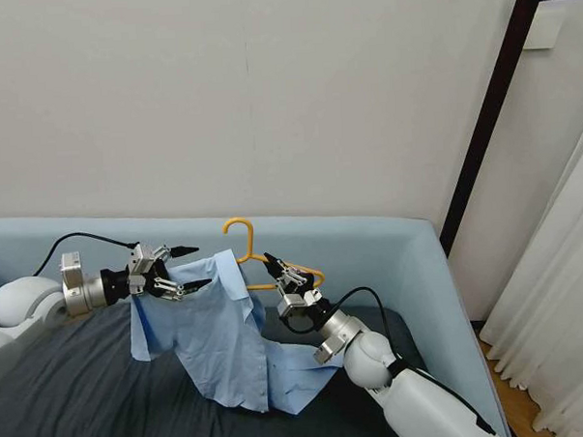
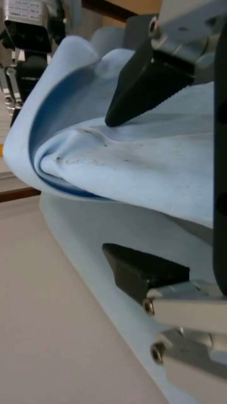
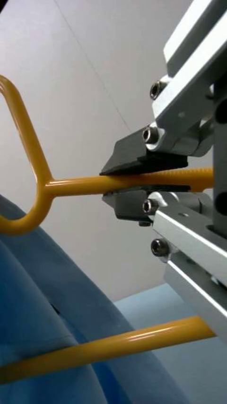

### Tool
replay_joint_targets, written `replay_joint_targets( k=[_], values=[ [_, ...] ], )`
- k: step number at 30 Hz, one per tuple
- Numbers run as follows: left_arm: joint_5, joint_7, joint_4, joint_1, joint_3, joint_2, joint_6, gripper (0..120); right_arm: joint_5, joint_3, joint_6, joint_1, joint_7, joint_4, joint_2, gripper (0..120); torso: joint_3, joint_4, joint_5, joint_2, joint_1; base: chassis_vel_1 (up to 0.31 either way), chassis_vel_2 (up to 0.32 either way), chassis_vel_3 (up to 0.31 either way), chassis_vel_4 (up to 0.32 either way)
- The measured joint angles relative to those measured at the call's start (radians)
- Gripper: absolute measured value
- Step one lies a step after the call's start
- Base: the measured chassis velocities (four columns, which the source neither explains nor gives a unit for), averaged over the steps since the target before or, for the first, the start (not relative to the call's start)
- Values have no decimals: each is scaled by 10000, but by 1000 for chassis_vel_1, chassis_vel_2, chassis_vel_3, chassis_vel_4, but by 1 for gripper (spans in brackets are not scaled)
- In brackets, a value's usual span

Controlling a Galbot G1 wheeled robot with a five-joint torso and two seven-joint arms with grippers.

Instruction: Pick up the clothes from the sofa and hang them on the clothes hanger.

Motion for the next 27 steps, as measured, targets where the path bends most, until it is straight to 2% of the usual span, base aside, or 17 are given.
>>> replay_joint_targets(
  k=[2,6,7,11,12,16,19,23,26,27],
  values=[
    [21,119,42,-14,0,-25,42,68,-93,23,32,0,25,-9,2,5,0,0,0,0,0,0,0,0,0],
    [96,436,160,-68,-1,-112,179,48,-316,80,109,-11,131,-13,5,5,0,1,0,0,0,0,0,0,0],
    [96,436,160,-68,-1,-112,179,48,-316,80,109,-11,131,-13,5,5,0,1,0,0,0,0,0,0,0],
    [126,462,247,-95,-6,-152,189,31,-314,77,88,-15,190,95,15,5,0,0,-3,0,0,0,0,0,0],
    [126,462,247,-95,-6,-152,189,31,-314,77,88,-15,190,95,15,5,0,0,-3,0,0,0,0,0,0],
    [210,707,283,-86,-69,-189,155,12,-237,36,61,-42,270,174,33,5,0,0,-2,0,0,0,0,0,0],
    [236,873,305,-50,-89,-213,134,8,-126,18,26,-69,288,204,55,5,-1,0,-2,1,0,0,0,0,0],
    [258,1055,403,-31,-139,-268,130,8,292,-100,-61,-87,338,243,52,5,0,1,-1,0,0,0,0,0,0],
    [262,1068,571,-17,-163,-385,133,8,839,-189,-43,-120,394,352,12,20,-1,1,-1,0,0,0,0,0,0],
    [262,1068,571,-17,-163,-385,133,8,839,-189,-43,-120,394,352,12,20,-1,1,-1,0,0,0,0,0,0]
  ],
)
